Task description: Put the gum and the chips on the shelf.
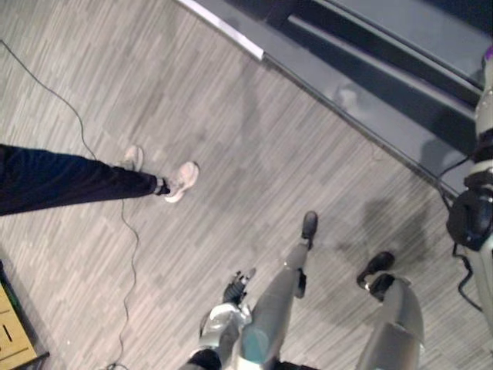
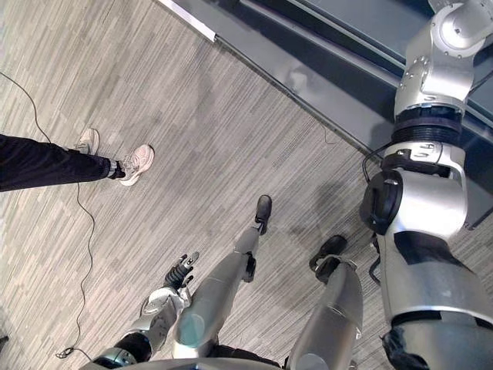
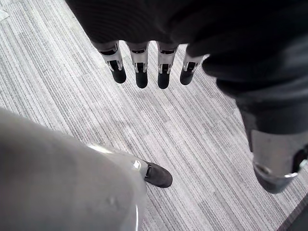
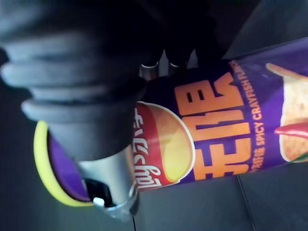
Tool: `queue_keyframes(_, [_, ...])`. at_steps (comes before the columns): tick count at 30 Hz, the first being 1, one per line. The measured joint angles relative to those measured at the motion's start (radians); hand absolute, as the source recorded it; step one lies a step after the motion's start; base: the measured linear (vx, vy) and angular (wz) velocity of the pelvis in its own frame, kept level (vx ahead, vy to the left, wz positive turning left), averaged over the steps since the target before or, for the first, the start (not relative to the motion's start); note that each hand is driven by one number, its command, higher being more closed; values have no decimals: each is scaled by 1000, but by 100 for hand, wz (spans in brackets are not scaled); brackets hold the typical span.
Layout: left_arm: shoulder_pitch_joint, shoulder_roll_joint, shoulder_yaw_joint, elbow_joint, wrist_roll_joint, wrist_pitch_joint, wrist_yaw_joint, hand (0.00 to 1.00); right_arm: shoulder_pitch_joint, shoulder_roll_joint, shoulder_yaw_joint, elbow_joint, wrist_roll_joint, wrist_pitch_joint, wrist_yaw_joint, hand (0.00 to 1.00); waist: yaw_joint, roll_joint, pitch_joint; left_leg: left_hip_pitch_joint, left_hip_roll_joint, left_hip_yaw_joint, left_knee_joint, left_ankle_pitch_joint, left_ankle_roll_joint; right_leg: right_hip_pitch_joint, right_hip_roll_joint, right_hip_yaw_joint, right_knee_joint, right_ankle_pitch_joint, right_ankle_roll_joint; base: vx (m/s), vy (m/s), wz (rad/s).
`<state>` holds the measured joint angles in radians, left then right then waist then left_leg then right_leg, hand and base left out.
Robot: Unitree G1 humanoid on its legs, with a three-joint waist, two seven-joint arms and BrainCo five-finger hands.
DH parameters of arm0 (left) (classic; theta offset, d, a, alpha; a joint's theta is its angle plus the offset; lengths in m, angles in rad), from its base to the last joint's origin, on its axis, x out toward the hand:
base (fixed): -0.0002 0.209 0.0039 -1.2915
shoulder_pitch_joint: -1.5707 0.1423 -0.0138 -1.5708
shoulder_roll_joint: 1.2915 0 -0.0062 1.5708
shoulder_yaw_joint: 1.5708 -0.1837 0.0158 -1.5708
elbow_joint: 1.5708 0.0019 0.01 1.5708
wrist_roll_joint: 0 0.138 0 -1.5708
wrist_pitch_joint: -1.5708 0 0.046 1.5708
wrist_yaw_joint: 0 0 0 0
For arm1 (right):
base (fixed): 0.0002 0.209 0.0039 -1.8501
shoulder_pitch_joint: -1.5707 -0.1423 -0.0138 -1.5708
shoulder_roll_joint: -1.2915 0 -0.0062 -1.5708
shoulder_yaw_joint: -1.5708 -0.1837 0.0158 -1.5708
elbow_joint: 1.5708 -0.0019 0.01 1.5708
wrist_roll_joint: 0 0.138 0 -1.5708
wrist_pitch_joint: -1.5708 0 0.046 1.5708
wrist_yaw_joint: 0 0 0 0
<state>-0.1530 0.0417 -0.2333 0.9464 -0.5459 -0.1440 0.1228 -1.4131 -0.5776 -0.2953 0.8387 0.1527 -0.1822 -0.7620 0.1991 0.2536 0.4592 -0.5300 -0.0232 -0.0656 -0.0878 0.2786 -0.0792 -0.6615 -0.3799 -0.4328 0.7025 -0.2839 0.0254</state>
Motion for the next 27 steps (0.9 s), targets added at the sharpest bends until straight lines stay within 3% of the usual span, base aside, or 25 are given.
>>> queue_keyframes(21, [-2,0,-2,1,0,0,-19,0,-4,7,-12,-51,0,8,-56,100,1,0,0,-13,0,4,2,0,-1,-17,0,6,2,0,0,-24,-67,-1])
queue_keyframes(27, [-7,1,-4,6,-1,0,-21,0,7,50,-23,-87,-35,-2,-58,100,3,0,0,-15,0,17,2,0,-1,-31,2,20,3,0,0,-22,-61,-5])
